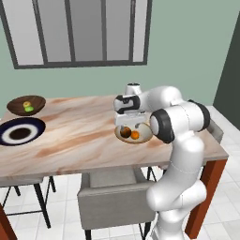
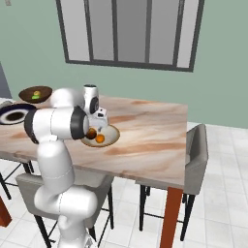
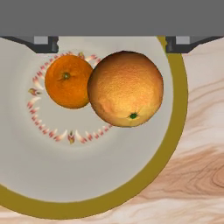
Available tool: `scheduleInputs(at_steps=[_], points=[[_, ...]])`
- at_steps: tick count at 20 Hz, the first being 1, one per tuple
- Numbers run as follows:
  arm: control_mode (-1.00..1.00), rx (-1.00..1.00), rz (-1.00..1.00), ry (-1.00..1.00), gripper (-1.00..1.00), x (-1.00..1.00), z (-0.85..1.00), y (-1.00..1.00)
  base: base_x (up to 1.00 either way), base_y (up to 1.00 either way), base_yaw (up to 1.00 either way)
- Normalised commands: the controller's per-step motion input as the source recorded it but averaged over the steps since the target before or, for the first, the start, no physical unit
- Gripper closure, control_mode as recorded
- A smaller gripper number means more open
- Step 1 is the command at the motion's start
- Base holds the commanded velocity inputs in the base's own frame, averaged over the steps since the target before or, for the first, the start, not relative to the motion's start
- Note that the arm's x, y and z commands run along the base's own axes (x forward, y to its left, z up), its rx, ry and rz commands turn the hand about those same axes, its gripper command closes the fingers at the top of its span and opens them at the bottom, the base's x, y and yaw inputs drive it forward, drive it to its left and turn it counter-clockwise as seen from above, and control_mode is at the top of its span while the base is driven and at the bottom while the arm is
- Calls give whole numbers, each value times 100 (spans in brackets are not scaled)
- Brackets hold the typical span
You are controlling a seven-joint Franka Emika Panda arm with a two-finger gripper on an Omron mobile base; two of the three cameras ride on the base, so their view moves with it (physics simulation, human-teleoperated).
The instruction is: Take the fruits from the plate on the dining counter and place two fruits in each bowl.
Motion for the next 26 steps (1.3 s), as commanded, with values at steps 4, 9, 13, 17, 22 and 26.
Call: scheduleInputs(at_steps=[4,9,13,17,22,26], points=[[-100,0,0,0,-100,-9,40,0,0,0,0],[-100,4,0,0,-100,-81,53,-6,0,0,0],[-100,3,0,-2,-100,-100,35,-4,0,0,0],[-100,0,0,-4,-100,-100,14,-2,0,0,0],[-100,0,0,-7,-100,-100,0,-7,0,0,0],[-100,0,0,-9,-100,-99,0,-15,0,0,0]])
